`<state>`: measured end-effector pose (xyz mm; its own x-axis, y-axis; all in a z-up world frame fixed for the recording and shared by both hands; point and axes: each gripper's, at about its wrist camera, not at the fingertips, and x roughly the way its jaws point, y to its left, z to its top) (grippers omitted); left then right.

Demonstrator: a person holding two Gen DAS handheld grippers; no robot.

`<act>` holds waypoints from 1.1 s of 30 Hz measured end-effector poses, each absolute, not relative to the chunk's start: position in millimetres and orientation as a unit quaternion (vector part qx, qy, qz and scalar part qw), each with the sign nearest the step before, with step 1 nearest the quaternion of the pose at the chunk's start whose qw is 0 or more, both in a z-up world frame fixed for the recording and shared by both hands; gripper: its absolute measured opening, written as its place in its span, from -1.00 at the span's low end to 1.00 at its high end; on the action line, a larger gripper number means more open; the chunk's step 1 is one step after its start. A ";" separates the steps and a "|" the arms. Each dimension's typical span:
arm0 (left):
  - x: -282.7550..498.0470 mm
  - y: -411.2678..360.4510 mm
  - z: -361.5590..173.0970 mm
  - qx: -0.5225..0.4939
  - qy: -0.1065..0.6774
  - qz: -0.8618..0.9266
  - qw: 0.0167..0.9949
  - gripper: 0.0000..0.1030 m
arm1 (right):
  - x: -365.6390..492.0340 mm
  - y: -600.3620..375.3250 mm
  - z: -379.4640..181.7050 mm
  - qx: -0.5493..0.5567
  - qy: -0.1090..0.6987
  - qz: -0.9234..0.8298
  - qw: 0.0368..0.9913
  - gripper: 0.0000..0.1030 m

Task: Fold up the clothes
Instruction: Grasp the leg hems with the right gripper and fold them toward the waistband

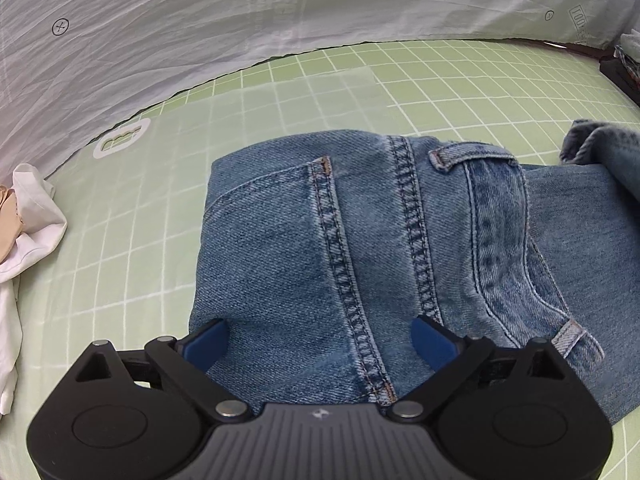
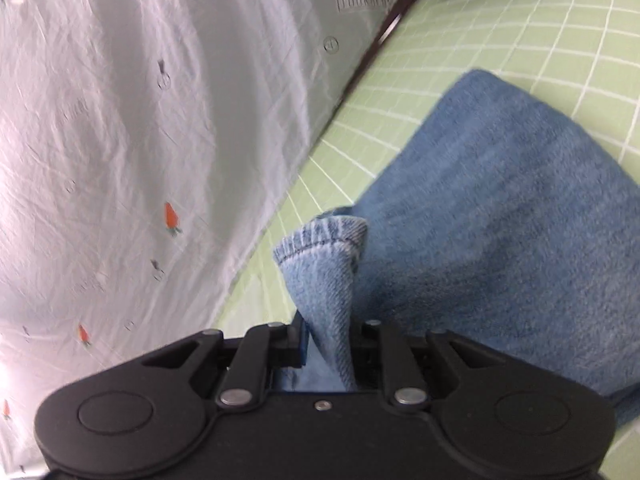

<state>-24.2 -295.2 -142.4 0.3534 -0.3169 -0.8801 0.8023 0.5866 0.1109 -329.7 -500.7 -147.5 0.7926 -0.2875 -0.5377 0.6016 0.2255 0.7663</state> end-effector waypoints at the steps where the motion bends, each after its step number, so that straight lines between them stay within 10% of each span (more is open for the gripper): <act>1: -22.9 -295.6 -142.8 0.277 0.439 -0.364 0.773 0.97 | -327.1 -498.3 -154.4 0.557 0.155 -0.297 0.760 -0.68; 26: -19.3 -292.2 -146.2 0.253 0.435 -0.382 0.775 1.00 | -342.9 -501.2 -83.7 0.475 0.113 -0.387 0.782 0.22; 33: -19.0 -293.4 -146.3 0.255 0.436 -0.383 0.773 1.00 | -283.0 -496.5 -104.3 0.282 0.314 -0.439 0.793 0.18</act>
<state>-19.0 -293.4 -146.3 0.3258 -0.3704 -0.8698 0.8148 0.5767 0.0596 -283.0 -496.5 -104.3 0.4180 -0.5197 -0.7451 0.8733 0.4558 0.1720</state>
